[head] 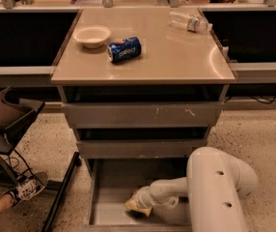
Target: Place sponge into bottom drawer
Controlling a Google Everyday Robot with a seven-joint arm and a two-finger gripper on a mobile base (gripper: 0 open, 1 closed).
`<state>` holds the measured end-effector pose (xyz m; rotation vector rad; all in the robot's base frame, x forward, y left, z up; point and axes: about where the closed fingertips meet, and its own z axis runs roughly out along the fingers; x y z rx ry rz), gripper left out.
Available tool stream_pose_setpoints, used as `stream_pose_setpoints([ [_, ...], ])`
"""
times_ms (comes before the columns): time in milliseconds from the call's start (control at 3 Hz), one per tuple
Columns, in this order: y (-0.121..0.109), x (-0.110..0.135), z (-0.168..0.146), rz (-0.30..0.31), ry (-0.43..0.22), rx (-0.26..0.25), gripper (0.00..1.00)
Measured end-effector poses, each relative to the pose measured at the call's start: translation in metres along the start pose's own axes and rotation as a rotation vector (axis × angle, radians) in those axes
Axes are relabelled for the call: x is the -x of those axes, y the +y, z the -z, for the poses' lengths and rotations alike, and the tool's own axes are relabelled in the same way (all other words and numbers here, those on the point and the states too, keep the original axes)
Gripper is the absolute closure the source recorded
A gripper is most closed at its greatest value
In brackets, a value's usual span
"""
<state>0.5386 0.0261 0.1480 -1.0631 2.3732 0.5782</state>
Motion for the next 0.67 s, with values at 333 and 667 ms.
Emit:
stream_pose_setpoints([
  [333,0.0,0.0,0.0,0.0,0.0,0.0,0.0],
  [667,0.0,0.0,0.0,0.0,0.0,0.0,0.0],
])
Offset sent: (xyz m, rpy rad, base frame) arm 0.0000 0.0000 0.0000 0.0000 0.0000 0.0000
